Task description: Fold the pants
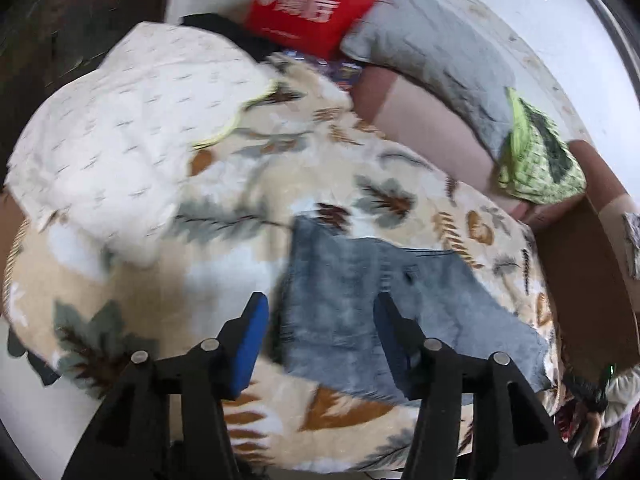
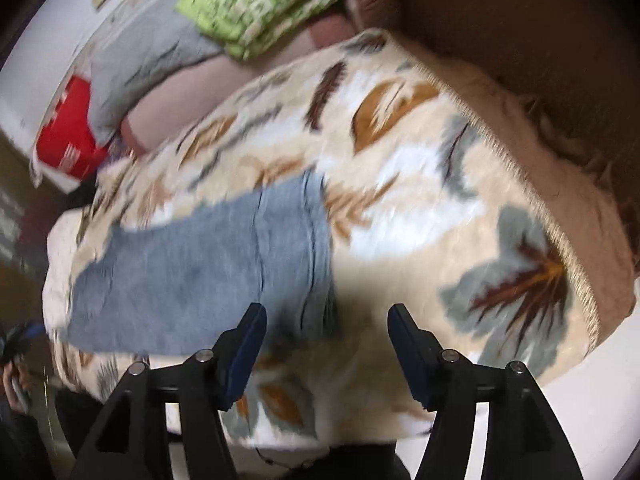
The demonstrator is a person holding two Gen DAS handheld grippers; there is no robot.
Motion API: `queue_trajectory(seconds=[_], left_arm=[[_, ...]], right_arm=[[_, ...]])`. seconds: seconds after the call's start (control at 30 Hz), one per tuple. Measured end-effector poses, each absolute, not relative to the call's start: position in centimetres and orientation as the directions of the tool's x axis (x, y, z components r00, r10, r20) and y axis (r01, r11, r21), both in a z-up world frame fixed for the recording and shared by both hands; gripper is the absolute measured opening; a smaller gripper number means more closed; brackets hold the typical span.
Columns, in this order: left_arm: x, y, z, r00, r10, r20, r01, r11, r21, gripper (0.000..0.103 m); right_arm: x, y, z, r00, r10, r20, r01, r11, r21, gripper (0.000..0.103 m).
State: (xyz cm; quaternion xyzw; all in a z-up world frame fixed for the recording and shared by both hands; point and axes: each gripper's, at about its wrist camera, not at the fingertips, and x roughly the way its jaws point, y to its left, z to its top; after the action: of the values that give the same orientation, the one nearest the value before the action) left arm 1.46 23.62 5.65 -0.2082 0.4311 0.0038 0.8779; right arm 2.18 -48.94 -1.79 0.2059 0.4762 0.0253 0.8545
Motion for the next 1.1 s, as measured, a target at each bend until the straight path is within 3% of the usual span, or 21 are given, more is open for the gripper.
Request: queue_trajectory(seconds=[0.17, 0.27, 0.3, 0.33, 0.43, 0.57, 0.6, 0.67, 0.77, 0.83, 0.9, 1.0, 1.07, 1.1], left_arm=[[4.4, 18.7, 2.3, 0.578, -0.165, -0.799, -0.145, 0.943, -0.299, 0.057], [6.3, 16.3, -1.2, 0.520, -0.094, -0.849, -0.141, 0.971, -0.194, 0.057], [6.8, 15.9, -2.9, 0.484, -0.069, -0.872, -0.155, 0.975, -0.163, 0.057], [7.0, 15.9, -3.9, 0.465, -0.056, -0.884, -0.164, 0.975, -0.148, 0.057], [6.9, 16.4, -5.3, 0.484, -0.057, -0.873, -0.181, 0.970, -0.163, 0.059], [6.8, 16.4, -5.2, 0.485, -0.044, -0.873, -0.164, 0.976, -0.141, 0.060], [6.8, 16.5, -5.2, 0.485, -0.044, -0.873, -0.168, 0.975, -0.142, 0.060], [7.1, 16.1, -5.1, 0.487, -0.037, -0.873, -0.167, 0.977, -0.135, 0.060], [7.0, 16.0, -5.1, 0.485, -0.038, -0.874, -0.164, 0.977, -0.134, 0.061], [7.1, 16.3, -4.9, 0.482, -0.045, -0.875, -0.179, 0.972, -0.149, 0.061], [7.1, 16.3, -4.4, 0.491, -0.048, -0.870, -0.194, 0.967, -0.162, 0.061], [6.9, 15.9, -3.6, 0.502, -0.048, -0.863, -0.192, 0.967, -0.165, 0.061], [6.8, 15.3, -2.8, 0.513, -0.063, -0.856, -0.178, 0.968, -0.178, 0.061], [6.7, 14.8, -2.4, 0.519, -0.073, -0.852, -0.165, 0.969, -0.184, 0.061]], right_arm=[[10.0, -48.6, -2.9, 0.497, 0.257, -0.828, 0.187, 0.901, 0.392, 0.067], [13.8, -48.6, -5.7, 0.400, 0.295, -0.868, 0.249, 0.876, 0.413, 0.065], [14.5, -48.1, -6.3, 0.377, 0.305, -0.875, 0.231, 0.883, 0.408, 0.049], [14.9, -47.4, -6.3, 0.367, 0.293, -0.883, 0.204, 0.900, 0.384, 0.026], [14.6, -45.6, -3.5, 0.458, 0.198, -0.867, 0.133, 0.949, 0.287, 0.013], [14.5, -45.7, -4.2, 0.450, 0.011, -0.893, 0.176, 0.979, 0.101, 0.014], [14.7, -46.2, -5.5, 0.398, 0.015, -0.917, 0.189, 0.977, 0.098, 0.014], [13.2, -47.2, -4.8, 0.465, -0.006, -0.885, 0.236, 0.965, 0.117, 0.016], [9.8, -48.0, -1.9, 0.562, 0.096, -0.822, 0.255, 0.925, 0.282, 0.034], [7.4, -47.5, -0.4, 0.581, 0.214, -0.785, 0.212, 0.892, 0.400, 0.054], [5.3, -45.9, 0.0, 0.586, 0.350, -0.731, 0.149, 0.840, 0.522, 0.060], [4.0, -43.6, -2.9, 0.495, 0.543, -0.679, 0.101, 0.739, 0.666, 0.063], [4.3, -43.1, -6.8, 0.386, 0.477, -0.790, 0.196, 0.794, 0.575, 0.063], [4.5, -43.4, -8.3, 0.347, 0.445, -0.826, 0.245, 0.807, 0.538, 0.058]])
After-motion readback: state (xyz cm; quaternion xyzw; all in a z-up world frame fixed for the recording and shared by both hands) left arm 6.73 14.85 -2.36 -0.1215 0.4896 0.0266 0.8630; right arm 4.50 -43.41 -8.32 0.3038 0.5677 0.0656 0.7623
